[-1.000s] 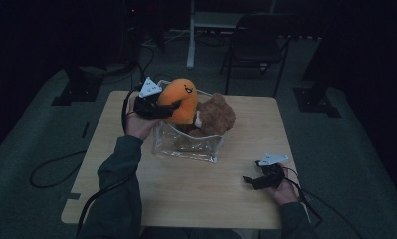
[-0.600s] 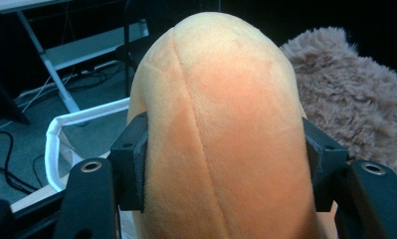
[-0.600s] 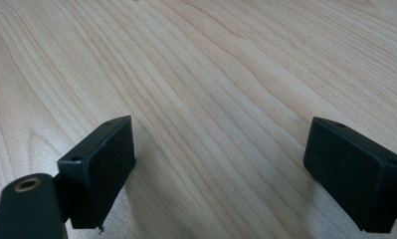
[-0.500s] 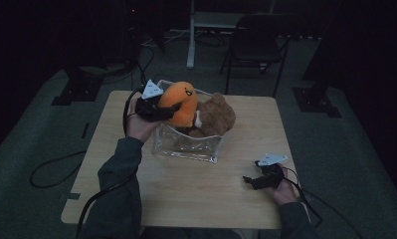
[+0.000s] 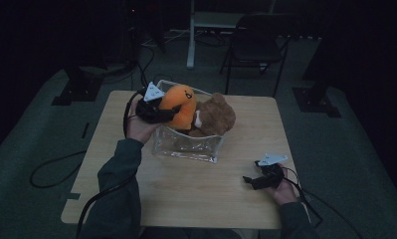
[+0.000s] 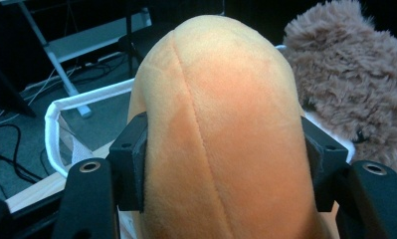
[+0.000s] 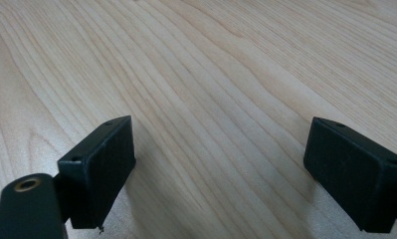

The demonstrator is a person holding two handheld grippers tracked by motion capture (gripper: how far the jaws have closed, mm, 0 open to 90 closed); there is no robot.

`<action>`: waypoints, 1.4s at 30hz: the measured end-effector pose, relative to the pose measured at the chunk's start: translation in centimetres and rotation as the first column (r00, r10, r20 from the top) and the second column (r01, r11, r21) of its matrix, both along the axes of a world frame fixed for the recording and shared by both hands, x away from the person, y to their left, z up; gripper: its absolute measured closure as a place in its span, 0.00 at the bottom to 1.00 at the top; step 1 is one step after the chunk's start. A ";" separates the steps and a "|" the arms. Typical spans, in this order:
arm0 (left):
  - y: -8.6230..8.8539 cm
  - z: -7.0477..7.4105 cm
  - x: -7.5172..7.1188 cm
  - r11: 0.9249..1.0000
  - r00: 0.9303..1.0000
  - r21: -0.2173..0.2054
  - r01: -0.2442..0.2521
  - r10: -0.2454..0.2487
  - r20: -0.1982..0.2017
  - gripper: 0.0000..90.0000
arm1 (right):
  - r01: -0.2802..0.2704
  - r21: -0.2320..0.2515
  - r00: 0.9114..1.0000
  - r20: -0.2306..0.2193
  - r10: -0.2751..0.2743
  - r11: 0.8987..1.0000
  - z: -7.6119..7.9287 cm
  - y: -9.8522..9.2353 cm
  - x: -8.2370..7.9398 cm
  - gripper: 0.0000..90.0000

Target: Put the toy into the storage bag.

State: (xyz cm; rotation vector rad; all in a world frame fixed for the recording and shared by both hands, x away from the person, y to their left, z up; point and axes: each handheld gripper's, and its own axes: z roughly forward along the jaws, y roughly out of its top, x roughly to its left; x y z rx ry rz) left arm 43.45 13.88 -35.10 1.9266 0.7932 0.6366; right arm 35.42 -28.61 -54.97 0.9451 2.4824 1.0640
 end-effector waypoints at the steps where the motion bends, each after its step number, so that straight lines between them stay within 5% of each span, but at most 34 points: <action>1: 0.0 0.0 0.0 1.000 1.000 0.003 0.000 0.000 -0.002 0.41 | 0.000 0.000 1.000 0.000 0.000 1.000 0.0 0.0 0.0 0.13; 42: 0.3 -1.5 0.1 0.999 0.998 0.051 -0.019 0.022 -0.054 0.38 | 0.000 0.000 1.000 0.000 0.000 1.000 0.0 0.0 0.0 0.13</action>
